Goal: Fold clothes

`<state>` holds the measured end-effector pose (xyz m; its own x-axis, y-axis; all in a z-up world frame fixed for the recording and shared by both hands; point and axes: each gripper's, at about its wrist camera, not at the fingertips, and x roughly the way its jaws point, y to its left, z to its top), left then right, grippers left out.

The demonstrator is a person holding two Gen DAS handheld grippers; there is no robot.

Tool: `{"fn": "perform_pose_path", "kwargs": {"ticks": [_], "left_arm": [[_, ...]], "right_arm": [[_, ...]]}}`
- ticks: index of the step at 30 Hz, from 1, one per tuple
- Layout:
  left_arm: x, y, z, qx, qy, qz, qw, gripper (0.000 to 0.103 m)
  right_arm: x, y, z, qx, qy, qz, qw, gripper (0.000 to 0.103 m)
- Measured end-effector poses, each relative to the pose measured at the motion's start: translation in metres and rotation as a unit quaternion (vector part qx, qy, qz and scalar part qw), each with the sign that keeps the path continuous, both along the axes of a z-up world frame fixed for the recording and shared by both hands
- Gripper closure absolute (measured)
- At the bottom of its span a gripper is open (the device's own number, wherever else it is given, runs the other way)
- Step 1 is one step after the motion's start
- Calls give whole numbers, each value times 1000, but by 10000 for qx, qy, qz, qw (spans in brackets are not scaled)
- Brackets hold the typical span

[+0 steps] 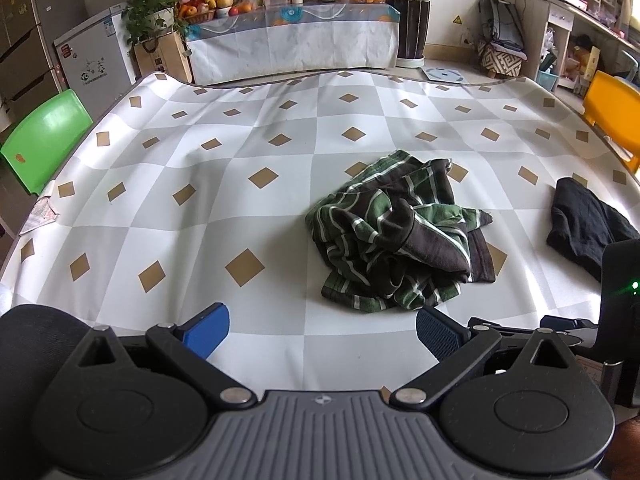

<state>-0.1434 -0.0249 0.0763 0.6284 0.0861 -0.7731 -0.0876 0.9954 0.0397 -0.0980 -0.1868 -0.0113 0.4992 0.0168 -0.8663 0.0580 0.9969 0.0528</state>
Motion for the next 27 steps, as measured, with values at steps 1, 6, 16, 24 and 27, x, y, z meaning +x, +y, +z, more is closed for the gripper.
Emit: {"fn": "perform_pose_path", "kwargs": {"ticks": [1, 6, 16, 24, 27], "left_arm": [[0, 0, 1, -12, -6, 3, 10000, 3], [-2, -1, 3, -13, -31, 6, 10000, 3], [-4, -3, 8, -27, -91, -27, 10000, 3], [-3, -2, 9, -34, -100, -22, 9999, 3], [-1, -1, 7, -13, -73, -44, 10000, 3]], "right_arm": [[0, 0, 0, 0, 3, 1, 10000, 23], [0, 1, 0, -7, 14, 19, 10000, 23], [0, 2, -1, -14, 17, 38, 10000, 23], [-1, 4, 0, -4, 4, 90, 10000, 23], [-1, 5, 0, -6, -11, 140, 9999, 23]]}}
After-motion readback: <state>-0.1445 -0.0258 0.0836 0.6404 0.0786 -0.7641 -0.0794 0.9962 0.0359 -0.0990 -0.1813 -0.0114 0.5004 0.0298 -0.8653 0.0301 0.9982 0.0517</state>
